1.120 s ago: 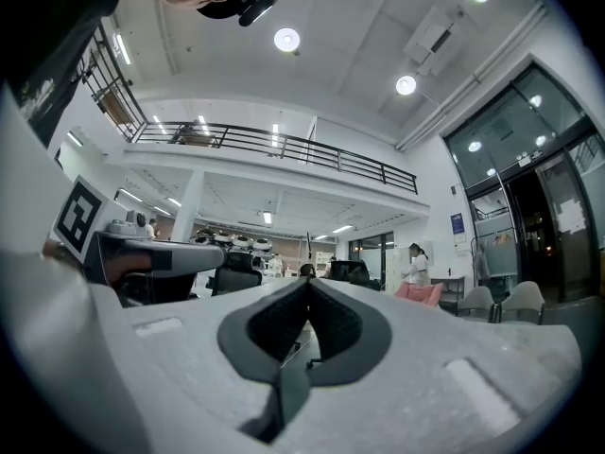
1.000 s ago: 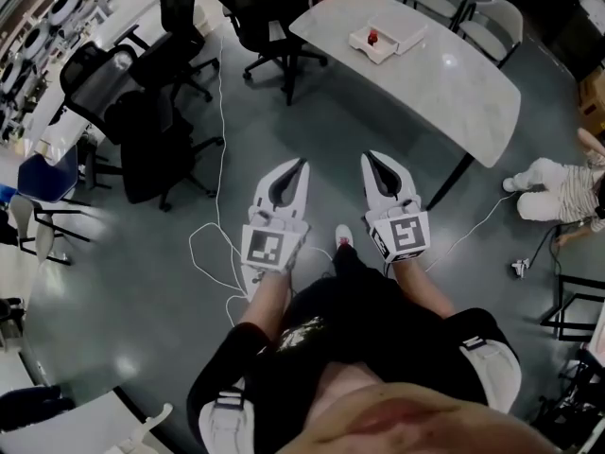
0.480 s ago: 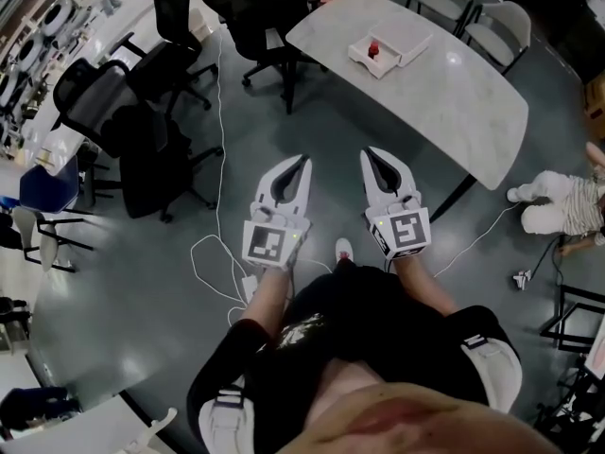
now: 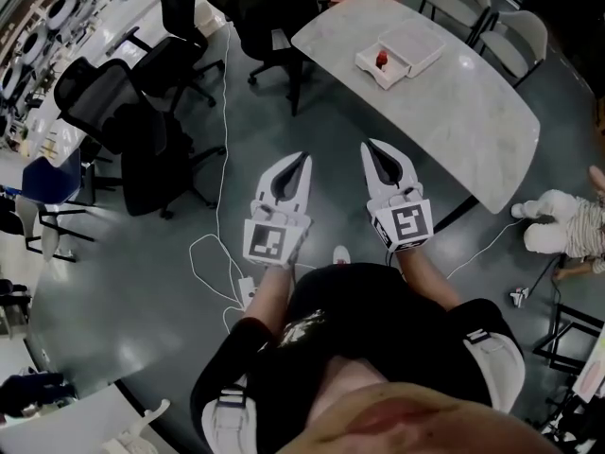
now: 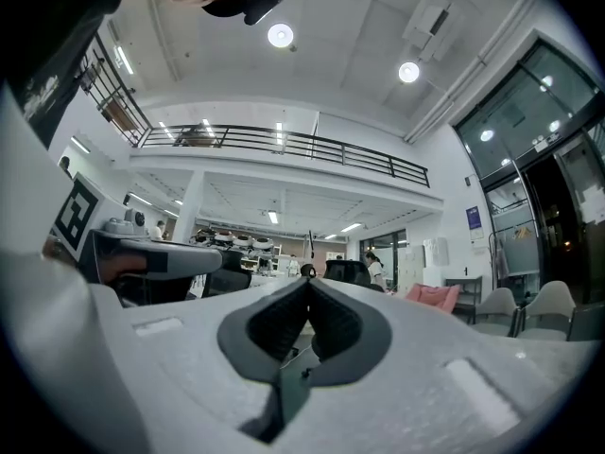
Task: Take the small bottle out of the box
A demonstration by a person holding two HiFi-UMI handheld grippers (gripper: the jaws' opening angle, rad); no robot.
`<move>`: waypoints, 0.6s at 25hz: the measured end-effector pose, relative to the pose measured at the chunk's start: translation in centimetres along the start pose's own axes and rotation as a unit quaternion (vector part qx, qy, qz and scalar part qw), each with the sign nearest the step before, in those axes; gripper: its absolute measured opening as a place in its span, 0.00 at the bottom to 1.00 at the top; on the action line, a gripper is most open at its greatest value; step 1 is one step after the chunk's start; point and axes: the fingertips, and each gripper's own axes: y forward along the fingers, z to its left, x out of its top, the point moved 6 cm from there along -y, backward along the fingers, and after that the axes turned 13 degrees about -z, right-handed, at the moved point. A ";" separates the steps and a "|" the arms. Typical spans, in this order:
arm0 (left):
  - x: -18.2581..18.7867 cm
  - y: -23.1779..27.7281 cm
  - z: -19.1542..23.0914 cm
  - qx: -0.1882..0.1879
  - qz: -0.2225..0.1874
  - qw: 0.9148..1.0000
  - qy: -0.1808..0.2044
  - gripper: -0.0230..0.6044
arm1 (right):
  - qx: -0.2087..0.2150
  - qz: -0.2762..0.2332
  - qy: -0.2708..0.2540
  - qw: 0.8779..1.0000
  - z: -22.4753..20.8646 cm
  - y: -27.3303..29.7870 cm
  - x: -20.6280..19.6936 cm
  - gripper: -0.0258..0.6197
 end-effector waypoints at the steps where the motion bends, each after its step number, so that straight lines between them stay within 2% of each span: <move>1: -0.3 0.3 0.2 0.004 0.001 1.000 0.002 0.05 | 0.003 0.001 0.001 1.000 -0.3 0.2 -0.4 0.03; 5: -1.3 1.6 0.1 0.013 0.003 1.000 0.006 0.05 | 0.009 0.005 0.008 1.000 -1.9 0.6 -1.5 0.03; 8: -1.8 2.1 0.4 0.007 0.004 1.000 0.021 0.05 | 0.010 0.001 0.011 1.000 -2.4 1.3 -1.7 0.03; 11: -1.5 3.3 0.4 0.013 0.005 1.000 0.009 0.05 | 0.008 -0.007 0.010 1.000 -3.1 1.7 -1.5 0.03; 15: -1.6 5.4 -0.4 -0.005 0.005 1.000 0.015 0.05 | -0.007 -0.009 0.010 1.000 -5.2 1.4 -1.6 0.03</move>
